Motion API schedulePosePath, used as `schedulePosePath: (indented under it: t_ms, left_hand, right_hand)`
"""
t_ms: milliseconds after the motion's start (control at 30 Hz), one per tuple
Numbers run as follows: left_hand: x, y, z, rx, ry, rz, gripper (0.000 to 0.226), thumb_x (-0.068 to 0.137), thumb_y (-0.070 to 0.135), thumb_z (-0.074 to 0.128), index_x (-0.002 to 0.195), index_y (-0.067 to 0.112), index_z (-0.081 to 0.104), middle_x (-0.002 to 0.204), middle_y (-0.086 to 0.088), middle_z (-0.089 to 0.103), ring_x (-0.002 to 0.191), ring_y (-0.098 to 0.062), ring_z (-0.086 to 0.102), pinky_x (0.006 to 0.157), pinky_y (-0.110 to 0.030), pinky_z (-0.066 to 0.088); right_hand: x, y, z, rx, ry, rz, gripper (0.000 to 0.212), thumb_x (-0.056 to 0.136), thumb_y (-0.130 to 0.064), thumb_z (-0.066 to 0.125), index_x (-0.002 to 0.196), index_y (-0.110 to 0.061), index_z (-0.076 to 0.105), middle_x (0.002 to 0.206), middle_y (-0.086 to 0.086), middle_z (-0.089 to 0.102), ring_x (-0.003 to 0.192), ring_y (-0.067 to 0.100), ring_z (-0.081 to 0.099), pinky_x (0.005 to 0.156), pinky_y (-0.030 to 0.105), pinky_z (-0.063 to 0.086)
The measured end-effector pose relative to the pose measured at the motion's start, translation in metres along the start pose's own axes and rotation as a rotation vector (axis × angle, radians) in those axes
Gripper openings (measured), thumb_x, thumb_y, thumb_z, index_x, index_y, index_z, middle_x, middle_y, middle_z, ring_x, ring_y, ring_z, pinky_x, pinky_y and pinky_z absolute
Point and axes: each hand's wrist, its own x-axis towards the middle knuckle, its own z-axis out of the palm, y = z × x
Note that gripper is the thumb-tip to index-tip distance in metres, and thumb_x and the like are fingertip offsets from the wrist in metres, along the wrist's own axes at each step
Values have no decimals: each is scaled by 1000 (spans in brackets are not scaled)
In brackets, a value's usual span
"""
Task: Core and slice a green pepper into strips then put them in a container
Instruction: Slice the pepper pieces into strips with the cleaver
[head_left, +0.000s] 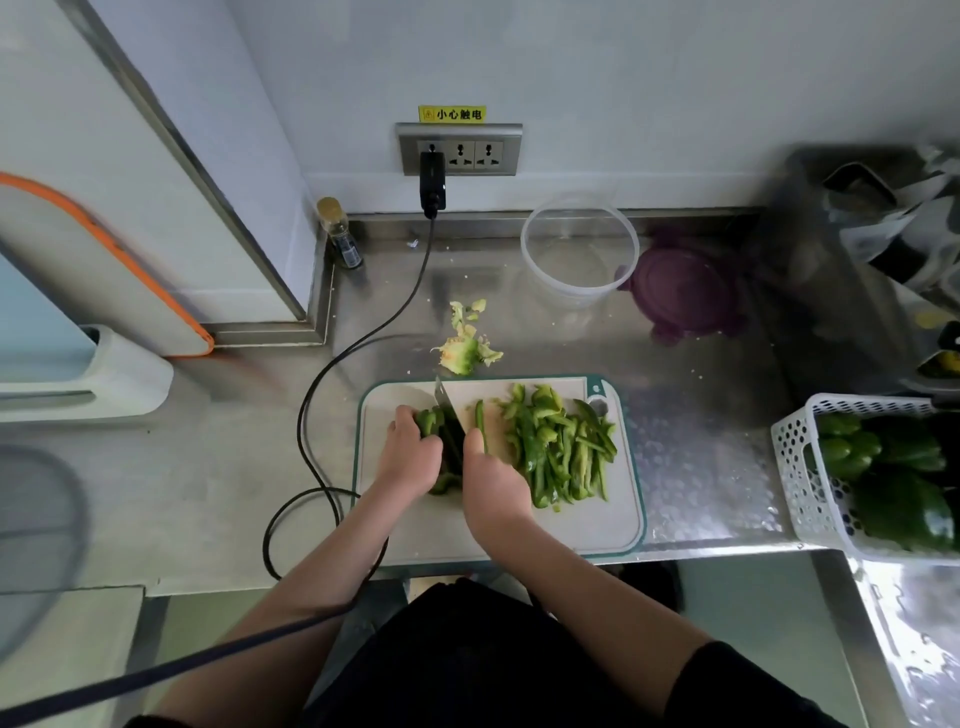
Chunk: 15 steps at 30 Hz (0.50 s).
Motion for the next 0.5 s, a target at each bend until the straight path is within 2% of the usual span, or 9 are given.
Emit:
schedulePosePath:
  t_ms: [167,300,367,433,500]
  left_hand:
    - [-5,-5,-3,-49,-50,7,25,84,2,42,107,11,37,108,-16,49,94,-28,52,73,-36,41]
    - [-5,-5,-5,-122,-75,-25,22,83,2,43,102,10,39,96,-14,49,80,-21,50,61,-32,40]
    - [-6,-7,-5,-154,-88,-39,22,81,-1,44,98,12,38,93,-14,47,76,-20,47,59,-31,38]
    - [-6,-10,-6,-137,-117,-26,26,80,-1,46,102,12,37,101,-15,46,84,-22,48,63,-31,38]
    - [-7,-9,-8,-122,-151,-15,30,81,-2,46,107,10,37,104,-15,46,89,-22,47,64,-31,38]
  right_hand:
    - [22,-12,-7,12,35,-33,43,91,7,39,131,-8,30,94,12,65,71,28,61,54,33,43]
    - [1,4,2,-41,-5,-1,54,90,9,39,138,-9,23,95,11,66,64,24,50,55,32,44]
    - [0,8,-1,-82,-9,-22,52,89,10,40,136,-7,25,94,11,66,64,25,53,55,32,43]
    - [8,2,-5,-87,-14,-59,46,90,9,41,132,-6,29,94,11,65,67,28,59,51,32,40]
    - [18,-6,-8,-62,-1,-72,41,90,9,40,128,-6,32,93,12,65,63,28,54,48,31,37]
